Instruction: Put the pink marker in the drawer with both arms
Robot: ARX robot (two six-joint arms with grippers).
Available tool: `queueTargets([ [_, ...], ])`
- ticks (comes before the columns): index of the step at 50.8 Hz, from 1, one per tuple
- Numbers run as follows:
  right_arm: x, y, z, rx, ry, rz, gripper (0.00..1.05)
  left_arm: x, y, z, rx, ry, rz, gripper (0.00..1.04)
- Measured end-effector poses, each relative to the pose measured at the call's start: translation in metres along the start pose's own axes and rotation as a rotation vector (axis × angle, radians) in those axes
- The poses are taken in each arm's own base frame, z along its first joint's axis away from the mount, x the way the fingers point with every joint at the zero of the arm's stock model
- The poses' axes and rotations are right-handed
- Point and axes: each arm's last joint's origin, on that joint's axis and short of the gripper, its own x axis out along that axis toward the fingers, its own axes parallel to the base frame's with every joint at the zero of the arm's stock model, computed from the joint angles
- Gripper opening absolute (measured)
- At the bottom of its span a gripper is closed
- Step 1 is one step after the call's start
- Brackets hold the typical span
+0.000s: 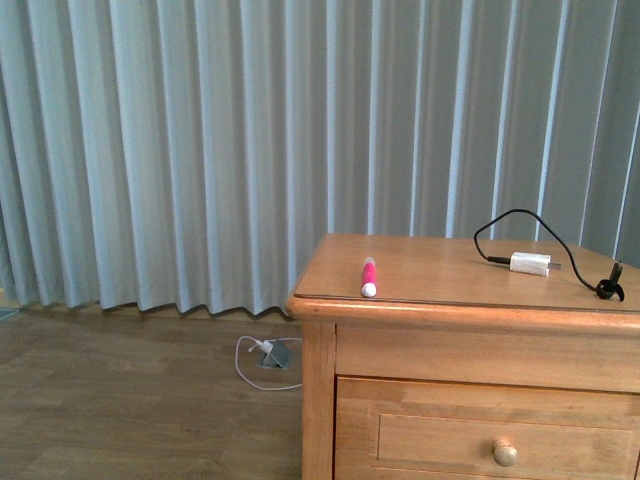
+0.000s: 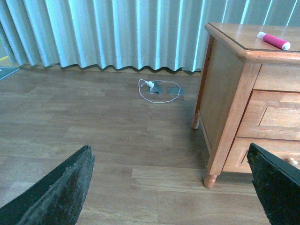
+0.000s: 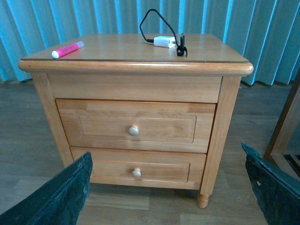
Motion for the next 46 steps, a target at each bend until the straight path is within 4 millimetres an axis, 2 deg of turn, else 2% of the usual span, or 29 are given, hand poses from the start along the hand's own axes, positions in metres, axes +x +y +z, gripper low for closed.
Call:
queueTargets([
  [18,0.000,0.000,0.000,0.000,0.000,0.000,0.96,0.000,0.000,0.000,0.000,0.000,0.000,0.99],
  [23,0.002,0.003,-0.007,0.018,0.212,0.018,0.96,0.000,0.000,0.000,0.000,0.000,0.000,0.99],
  [26,0.007,0.004,-0.011,0.027,0.272,0.031,0.96,0.000,0.000,0.000,0.000,0.000,0.000,0.99],
  [32,0.029,0.010,-0.007,0.046,0.318,0.063,0.96,0.000,0.000,0.000,0.000,0.000,0.000,0.99],
  [42,0.084,0.027,-0.007,0.045,0.365,0.065,0.96,0.000,0.000,0.000,0.000,0.000,0.000,0.99],
  [46,0.112,0.037,-0.010,0.047,0.385,0.059,0.96,0.000,0.000,0.000,0.000,0.000,0.000,0.99],
])
